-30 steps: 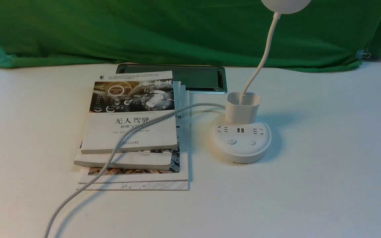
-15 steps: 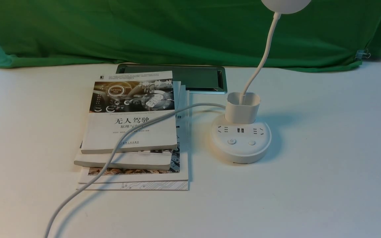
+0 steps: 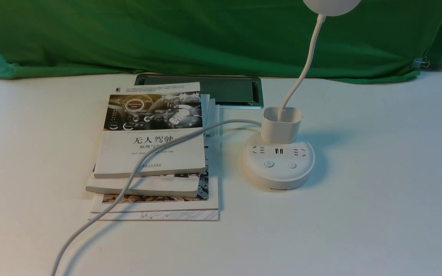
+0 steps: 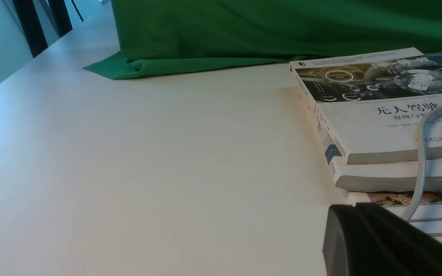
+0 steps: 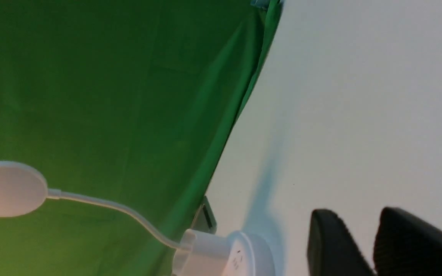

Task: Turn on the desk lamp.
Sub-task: Use the right arm to press the button switch on the lamp holder

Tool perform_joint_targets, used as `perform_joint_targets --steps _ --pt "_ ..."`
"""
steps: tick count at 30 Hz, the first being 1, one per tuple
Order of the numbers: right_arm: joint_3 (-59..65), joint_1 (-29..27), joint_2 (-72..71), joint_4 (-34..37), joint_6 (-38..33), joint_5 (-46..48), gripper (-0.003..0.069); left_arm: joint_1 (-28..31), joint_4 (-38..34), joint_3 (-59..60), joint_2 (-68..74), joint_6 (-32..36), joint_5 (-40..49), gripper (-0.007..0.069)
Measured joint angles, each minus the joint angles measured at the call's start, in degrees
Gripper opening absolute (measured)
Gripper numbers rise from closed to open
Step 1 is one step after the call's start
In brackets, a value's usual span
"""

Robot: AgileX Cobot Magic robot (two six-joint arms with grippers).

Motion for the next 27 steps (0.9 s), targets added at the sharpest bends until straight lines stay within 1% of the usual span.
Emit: perform_joint_targets --steps 3,5,6,7,8,10,11,12,13,15,17,19,20,21,22,23,24,26,27 --pt "0.00 0.02 0.00 -0.07 -1.25 -0.57 0.0234 0.00 0.00 0.00 0.00 0.00 0.00 0.0021" --pt "0.05 0.48 0.00 -0.07 -5.06 -4.18 0.0223 0.00 0.00 0.00 0.00 0.00 0.00 0.0021" --pt "0.05 0.55 0.00 -0.07 -5.06 -4.72 0.0221 0.00 0.00 0.00 0.00 0.00 0.00 0.0021" --pt "0.05 1.27 0.00 -0.12 -9.94 -8.82 0.0206 0.00 0.00 0.00 0.00 0.00 0.00 0.0021" --pt "-0.14 1.70 0.07 -0.12 -13.31 -10.82 0.0195 0.00 0.00 0.00 0.00 0.00 0.00 0.0021" --pt "-2.16 2.68 1.43 -0.12 -20.44 -11.33 0.0153 0.00 0.00 0.00 0.00 0.00 0.00 0.0021" --pt "-5.20 3.54 3.39 -0.12 -26.76 -10.76 0.0104 0.00 0.00 0.00 0.00 0.00 0.00 0.0021" --pt "-7.35 4.08 5.60 -0.13 -32.40 -10.06 0.0074 0.00 0.00 0.00 0.00 0.00 0.00 0.0021" --pt "-9.75 4.60 7.14 -0.26 -35.83 -9.44 0.0052 0.00 0.00 0.00 0.00 0.00 0.00 0.0021" --pt "-15.60 5.70 13.05 -0.31 -46.55 -7.17 0.0031 0.00 0.00 0.00 0.00 0.00 0.00 0.0021" --pt "-23.17 6.52 20.26 -0.45 -59.40 -4.19 0.0029 0.02 0.00 0.00 0.00 0.00 0.00 0.0021" --pt "-28.63 6.75 25.51 -0.45 -65.64 -1.42 0.0028 0.07 0.00 0.00 0.00 0.00 0.00 0.0021" --pt "-33.30 6.75 29.39 -0.50 -69.01 1.46 0.0028 0.08 0.00 0.00 0.00 0.00 0.00 0.0021" --pt "-35.77 6.75 32.53 -0.50 -71.25 4.32 0.0028 0.08 0.00 0.00 0.00 0.00 0.00 0.0021" --pt "-36.39 6.75 32.53 -0.50 -71.25 4.32 0.0028 0.08 0.00 0.00 0.00 0.00 0.00 0.0021" --pt "-40.70 6.89 37.86 -0.19 -74.35 9.87 0.0028 0.08 0.00 0.00 0.00 0.00 0.00 0.0021" --pt "-41.59 7.02 38.42 -0.19 -74.62 10.48 0.0028 0.08 0.00 0.00 0.00 0.00 0.00 0.0021" --pt "-45.48 8.62 44.69 0.35 -77.37 16.53 0.0028 0.08 0.00 0.00 0.00 0.00 0.00 0.0021" --pt "-47.25 10.33 47.63 0.49 -78.58 19.16 0.0028 0.08 0.00 0.00 0.00 0.00 0.00 0.0021"
